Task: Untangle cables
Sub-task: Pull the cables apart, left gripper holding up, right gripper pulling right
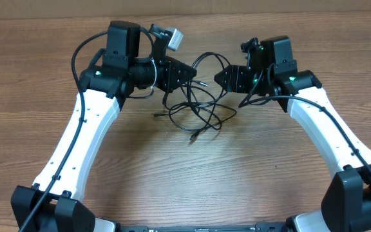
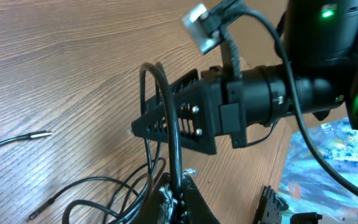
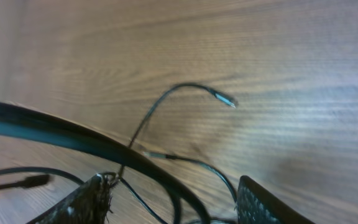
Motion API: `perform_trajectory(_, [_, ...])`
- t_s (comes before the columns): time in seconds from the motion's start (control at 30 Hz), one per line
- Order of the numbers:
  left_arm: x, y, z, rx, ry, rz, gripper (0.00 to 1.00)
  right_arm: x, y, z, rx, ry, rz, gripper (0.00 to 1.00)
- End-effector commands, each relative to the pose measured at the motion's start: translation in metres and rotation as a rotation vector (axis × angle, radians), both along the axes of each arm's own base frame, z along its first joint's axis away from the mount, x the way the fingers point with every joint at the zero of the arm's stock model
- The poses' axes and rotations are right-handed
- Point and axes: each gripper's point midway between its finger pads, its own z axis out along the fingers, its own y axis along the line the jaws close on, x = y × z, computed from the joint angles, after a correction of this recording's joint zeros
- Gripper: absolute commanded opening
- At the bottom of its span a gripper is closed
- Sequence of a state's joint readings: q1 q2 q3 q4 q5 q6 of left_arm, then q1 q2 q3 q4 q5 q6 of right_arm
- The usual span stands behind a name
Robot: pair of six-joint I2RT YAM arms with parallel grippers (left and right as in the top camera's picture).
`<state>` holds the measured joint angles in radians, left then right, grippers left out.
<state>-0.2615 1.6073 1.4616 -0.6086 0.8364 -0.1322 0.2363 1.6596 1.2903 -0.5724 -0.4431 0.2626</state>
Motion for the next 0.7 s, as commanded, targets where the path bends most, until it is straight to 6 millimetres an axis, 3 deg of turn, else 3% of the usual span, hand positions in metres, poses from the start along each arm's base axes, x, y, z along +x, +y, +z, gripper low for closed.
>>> perform_trajectory(0.0, [0.002, 0.001, 0.007, -0.002, -0.011, 0.012, 0.04, 0.009, 0.008, 0.03, 0.05, -0.09, 0.022, 0.57])
perform_trajectory(0.23, [0.007, 0.006, 0.005, 0.023, -0.027, 0.036, 0.04, 0.006, 0.008, 0.028, 0.049, -0.077, 0.025, 0.22])
perform_trajectory(0.43, [0.025, 0.027, -0.003, 0.087, -0.041, 0.137, 0.04, -0.002, 0.006, 0.019, 0.035, -0.025, 0.026, 0.18])
perform_trajectory(0.53, [0.029, 0.034, -0.005, 0.103, -0.042, 0.166, 0.04, -0.004, 0.005, 0.018, 0.032, -0.013, 0.026, 0.04])
perform_trajectory(0.67, [0.027, 0.036, -0.008, 0.111, -0.025, 0.171, 0.04, -0.005, 0.005, 0.017, 0.031, -0.009, 0.026, 0.04])
